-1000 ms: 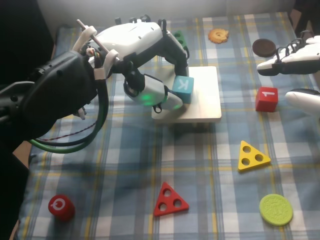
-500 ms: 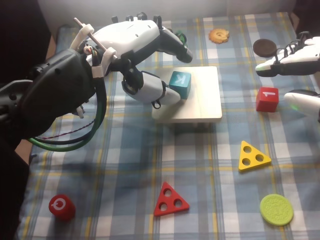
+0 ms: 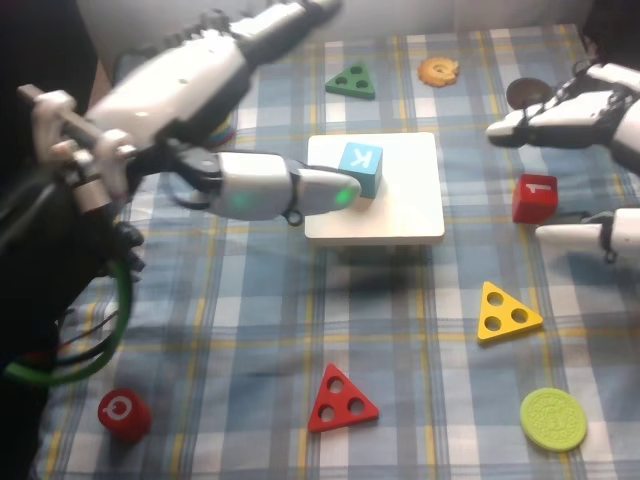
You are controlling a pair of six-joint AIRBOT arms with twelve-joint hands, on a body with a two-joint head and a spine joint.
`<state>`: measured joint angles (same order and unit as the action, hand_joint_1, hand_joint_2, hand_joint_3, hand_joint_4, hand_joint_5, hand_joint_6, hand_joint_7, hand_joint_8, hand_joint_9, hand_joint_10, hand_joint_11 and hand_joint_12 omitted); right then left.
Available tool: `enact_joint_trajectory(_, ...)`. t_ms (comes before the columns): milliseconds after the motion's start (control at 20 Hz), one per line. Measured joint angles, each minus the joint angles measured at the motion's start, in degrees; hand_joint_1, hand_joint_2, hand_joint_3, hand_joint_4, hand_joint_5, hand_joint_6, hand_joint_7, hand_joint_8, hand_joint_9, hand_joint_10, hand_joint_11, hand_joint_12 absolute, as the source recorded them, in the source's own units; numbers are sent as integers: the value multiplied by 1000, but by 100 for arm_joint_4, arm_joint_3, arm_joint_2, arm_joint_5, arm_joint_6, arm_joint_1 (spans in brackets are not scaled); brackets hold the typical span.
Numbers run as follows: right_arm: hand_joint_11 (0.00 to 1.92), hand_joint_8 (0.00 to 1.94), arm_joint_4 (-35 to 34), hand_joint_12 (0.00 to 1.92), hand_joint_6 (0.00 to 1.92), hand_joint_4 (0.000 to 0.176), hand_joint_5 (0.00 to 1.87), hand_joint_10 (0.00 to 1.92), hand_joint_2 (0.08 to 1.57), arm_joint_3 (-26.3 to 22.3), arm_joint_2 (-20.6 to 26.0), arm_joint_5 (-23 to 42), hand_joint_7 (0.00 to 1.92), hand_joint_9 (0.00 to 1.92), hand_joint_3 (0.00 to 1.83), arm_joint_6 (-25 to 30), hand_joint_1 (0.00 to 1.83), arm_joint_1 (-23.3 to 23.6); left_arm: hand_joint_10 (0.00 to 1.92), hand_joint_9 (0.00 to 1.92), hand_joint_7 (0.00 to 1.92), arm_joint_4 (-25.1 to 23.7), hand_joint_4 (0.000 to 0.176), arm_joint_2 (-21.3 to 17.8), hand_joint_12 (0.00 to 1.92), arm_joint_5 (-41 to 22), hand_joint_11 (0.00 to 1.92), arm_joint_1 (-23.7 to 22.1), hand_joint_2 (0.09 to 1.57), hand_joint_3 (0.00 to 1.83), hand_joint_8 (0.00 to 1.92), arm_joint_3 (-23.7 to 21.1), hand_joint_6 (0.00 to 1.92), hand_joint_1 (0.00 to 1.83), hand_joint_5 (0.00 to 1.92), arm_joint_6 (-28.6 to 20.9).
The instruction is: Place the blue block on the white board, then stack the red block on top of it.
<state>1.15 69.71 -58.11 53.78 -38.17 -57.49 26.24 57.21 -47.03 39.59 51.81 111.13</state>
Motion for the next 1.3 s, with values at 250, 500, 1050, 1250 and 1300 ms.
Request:
enact_joint_trajectory(250,124,2,-122,1120,2,41,518,9,1021,251,-170,-612,504,538,0,-280,858,236,9,149,128,-273,176,-415,367,-964,12,656,850,0,1,-422,3,708,96,-1163)
enact_joint_trajectory(500,128,7,-348,1151,7,0,616,14,1049,354,-238,-852,570,595,2,-459,871,297,5,183,172,-186,176,-522,466,-1342,0,857,831,0,2,-501,2,723,146,-1368)
enact_joint_trajectory(1050,297,18,-435,1058,1020,13,952,44,1124,424,-310,-927,824,799,0,-459,1072,308,0,211,205,-92,176,-522,488,-1419,0,999,800,0,0,-516,0,802,178,-1543)
enact_joint_trajectory(1250,309,26,-396,1090,913,0,1017,39,1099,424,-319,-949,884,827,0,-455,1123,361,3,222,218,-81,176,-522,527,-1434,0,1023,799,0,1,-516,1,782,182,-1572)
enact_joint_trajectory(1300,297,29,-337,1106,877,0,1040,36,1090,424,-321,-955,904,828,0,-435,1126,393,2,226,217,-81,176,-522,501,-1432,0,1045,801,1,0,-516,1,784,185,-1574)
